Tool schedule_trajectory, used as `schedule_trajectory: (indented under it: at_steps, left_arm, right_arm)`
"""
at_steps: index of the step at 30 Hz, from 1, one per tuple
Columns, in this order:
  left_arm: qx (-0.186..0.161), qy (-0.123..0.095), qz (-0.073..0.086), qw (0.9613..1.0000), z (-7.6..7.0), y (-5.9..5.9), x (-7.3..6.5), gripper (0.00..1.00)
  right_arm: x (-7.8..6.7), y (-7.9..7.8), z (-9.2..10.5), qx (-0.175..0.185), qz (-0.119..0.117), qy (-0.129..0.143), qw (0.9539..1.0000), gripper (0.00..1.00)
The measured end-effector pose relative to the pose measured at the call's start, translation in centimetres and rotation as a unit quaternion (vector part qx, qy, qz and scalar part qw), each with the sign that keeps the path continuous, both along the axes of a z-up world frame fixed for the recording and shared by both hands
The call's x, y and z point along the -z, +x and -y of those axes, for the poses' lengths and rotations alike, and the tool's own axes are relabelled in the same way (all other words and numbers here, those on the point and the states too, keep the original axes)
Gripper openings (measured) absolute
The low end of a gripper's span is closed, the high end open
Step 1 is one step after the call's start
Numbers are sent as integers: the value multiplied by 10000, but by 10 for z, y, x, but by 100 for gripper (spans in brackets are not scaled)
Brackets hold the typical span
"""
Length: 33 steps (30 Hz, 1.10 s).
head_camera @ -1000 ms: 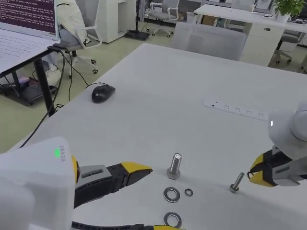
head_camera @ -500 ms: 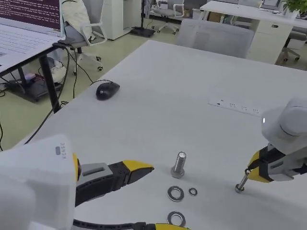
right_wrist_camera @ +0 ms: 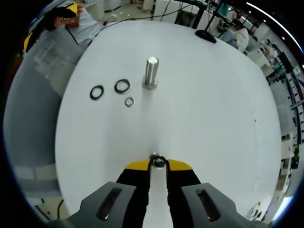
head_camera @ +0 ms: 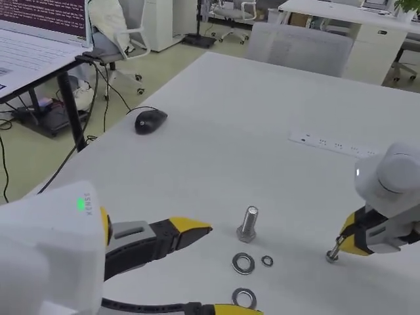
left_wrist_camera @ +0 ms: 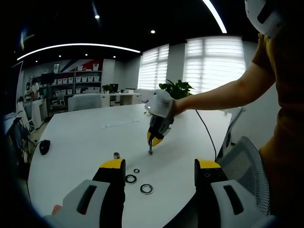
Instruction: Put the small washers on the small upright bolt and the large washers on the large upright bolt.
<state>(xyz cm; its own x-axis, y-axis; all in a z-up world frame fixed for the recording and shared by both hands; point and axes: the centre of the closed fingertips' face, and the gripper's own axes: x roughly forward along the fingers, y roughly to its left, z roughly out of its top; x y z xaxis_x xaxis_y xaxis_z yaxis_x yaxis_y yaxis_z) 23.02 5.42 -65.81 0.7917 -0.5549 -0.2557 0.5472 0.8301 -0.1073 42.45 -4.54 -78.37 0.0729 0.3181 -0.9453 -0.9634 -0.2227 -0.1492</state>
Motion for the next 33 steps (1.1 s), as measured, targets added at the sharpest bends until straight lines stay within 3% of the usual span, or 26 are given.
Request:
schedule_trajectory:
  at_steps: [16, 26, 33]
  left_arm:
    - [-53, 34, -87, 9999, -3, 0, 3, 58]
    - [-26, 68, -73, 9999, -1, 1, 2, 58]
    - [49, 110, -4, 9999, 4, -3, -3, 58]
  right_arm:
    - [33, 7, 4, 46, -120, -77, 9999, 15]
    - [21, 6, 15, 230, -91, 44, 9997, 15]
    - [14, -7, 25, 228, -48, 48, 9997, 15]
